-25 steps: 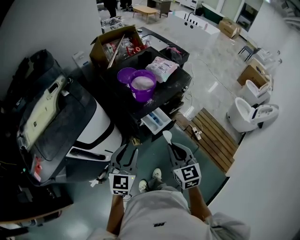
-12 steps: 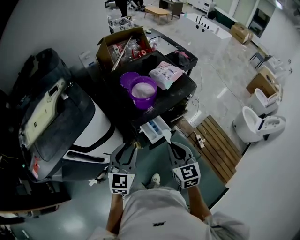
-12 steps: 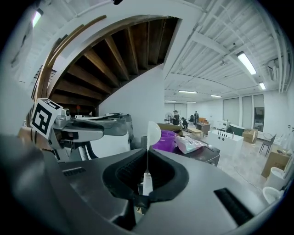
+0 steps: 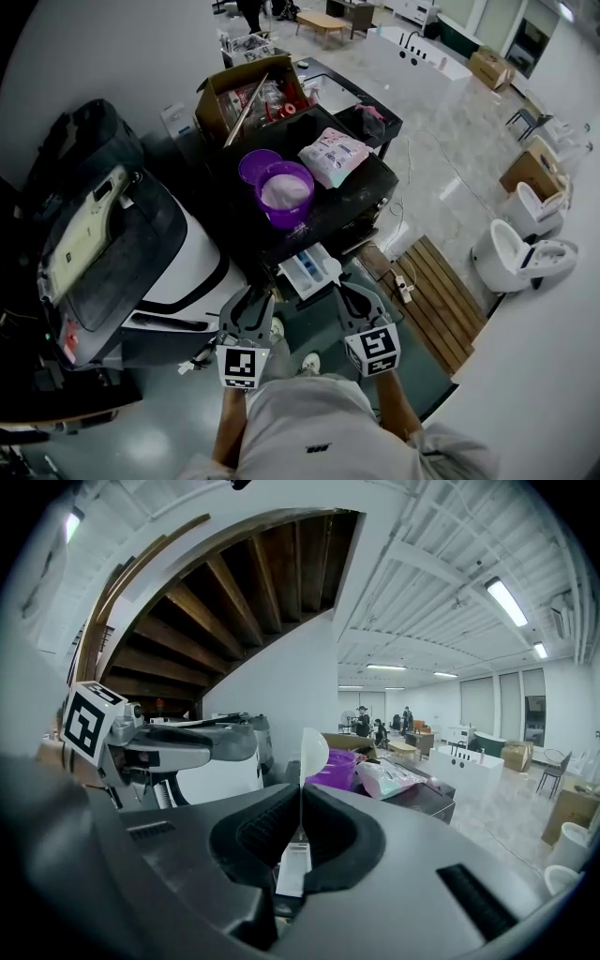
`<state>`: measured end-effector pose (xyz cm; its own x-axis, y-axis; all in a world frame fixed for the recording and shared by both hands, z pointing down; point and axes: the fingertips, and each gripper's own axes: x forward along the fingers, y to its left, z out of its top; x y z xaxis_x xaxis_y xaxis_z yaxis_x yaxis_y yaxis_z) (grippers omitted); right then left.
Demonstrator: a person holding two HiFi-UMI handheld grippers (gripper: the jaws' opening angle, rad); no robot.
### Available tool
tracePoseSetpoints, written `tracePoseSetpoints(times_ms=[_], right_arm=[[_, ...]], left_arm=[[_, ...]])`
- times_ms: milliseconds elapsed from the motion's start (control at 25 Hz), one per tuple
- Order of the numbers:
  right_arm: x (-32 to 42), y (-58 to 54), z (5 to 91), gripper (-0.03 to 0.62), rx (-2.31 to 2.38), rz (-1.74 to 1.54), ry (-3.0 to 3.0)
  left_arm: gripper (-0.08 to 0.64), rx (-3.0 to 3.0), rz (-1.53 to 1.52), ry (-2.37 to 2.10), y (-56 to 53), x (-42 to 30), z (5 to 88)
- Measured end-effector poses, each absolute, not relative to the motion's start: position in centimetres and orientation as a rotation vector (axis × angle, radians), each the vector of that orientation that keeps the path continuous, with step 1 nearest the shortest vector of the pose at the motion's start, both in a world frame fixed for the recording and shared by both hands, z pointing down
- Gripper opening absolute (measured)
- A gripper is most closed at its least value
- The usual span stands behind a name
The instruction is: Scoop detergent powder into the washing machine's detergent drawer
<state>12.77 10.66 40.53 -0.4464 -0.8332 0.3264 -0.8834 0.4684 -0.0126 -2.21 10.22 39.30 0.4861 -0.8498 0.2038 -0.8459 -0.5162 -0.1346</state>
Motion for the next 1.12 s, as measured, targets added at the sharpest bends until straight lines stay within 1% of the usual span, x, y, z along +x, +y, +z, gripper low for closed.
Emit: tracePoseSetpoints(times_ms=[600, 1120], right_arm=[[12.0, 2.0, 40.9, 0.009, 1.551, 0.253, -2.326], [8.1, -5.0, 41.2, 0.009, 1.601, 0.268, -2.206]], left_arm=[[0.16, -2.781, -0.351, 1.415, 0.0, -3.1, 40.4], [0.16, -2.863, -0.331, 1.299, -7.4, -6.7, 40.9]])
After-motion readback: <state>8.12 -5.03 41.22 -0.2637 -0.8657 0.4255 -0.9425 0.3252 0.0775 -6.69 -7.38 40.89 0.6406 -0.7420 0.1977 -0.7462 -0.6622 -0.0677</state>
